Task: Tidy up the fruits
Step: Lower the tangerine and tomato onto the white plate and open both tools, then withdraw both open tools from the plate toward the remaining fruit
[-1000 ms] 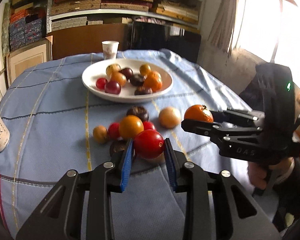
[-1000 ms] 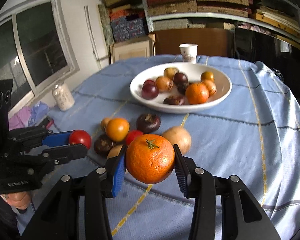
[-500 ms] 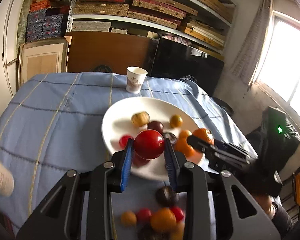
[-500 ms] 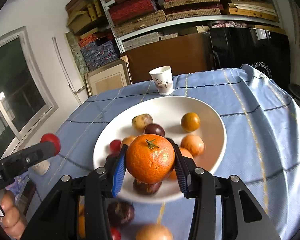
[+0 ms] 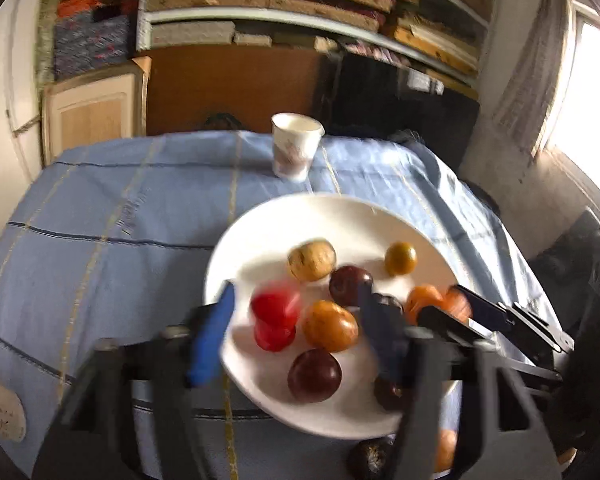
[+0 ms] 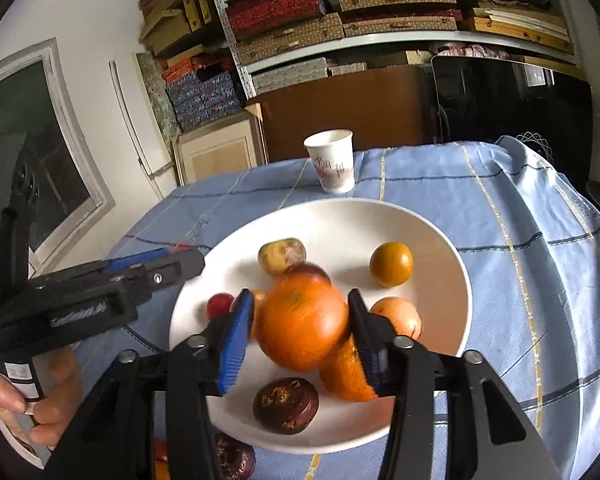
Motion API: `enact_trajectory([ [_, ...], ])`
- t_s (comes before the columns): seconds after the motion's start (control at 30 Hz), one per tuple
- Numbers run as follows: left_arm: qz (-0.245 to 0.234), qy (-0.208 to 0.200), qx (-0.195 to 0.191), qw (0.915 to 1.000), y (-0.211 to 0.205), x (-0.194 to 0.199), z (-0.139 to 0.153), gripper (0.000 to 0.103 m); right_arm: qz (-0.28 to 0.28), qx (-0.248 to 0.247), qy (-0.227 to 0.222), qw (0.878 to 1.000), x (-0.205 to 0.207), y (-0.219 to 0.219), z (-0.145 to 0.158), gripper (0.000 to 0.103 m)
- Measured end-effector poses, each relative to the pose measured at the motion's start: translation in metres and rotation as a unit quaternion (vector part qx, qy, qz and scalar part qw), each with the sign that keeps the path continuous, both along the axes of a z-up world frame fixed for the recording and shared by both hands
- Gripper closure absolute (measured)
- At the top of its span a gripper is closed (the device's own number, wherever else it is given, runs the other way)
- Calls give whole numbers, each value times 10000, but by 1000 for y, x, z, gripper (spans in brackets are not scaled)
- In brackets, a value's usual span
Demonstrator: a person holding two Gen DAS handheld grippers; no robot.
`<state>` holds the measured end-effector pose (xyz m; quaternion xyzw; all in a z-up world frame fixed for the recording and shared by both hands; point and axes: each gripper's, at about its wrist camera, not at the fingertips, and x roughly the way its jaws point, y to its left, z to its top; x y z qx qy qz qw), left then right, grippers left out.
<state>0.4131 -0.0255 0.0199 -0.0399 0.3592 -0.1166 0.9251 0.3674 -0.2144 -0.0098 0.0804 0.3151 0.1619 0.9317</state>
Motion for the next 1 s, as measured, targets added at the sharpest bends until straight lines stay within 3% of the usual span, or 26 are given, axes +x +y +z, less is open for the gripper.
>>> enact_trajectory([
  [0.07, -8, -74, -32, 10000, 3, -8, 6, 33, -28, 13, -105, 9999, -4, -3, 7, 51],
  [0.17, 64, -171, -55, 9998, 9, -27, 16, 18, -60, 55, -251, 9997, -13, -8, 19, 49],
  [0.3, 255, -404, 183, 9987, 18, -68, 20, 7, -74, 22, -274, 9996, -28, -13, 25, 47],
  [0.47, 518, -418, 151, 9977, 34, -113, 5, 5, -112, -137, -45, 9998, -55, -21, 8, 43],
  [0.77, 906, 202, -199, 9955, 65, -153, -35, 5, 78, -384, 510, 9979, -94, -19, -25, 42],
  [1.0, 1048, 37, -29, 9945, 67, -164, -31, 5, 342, -958, 582, 9931, -103, 3, -35, 42],
])
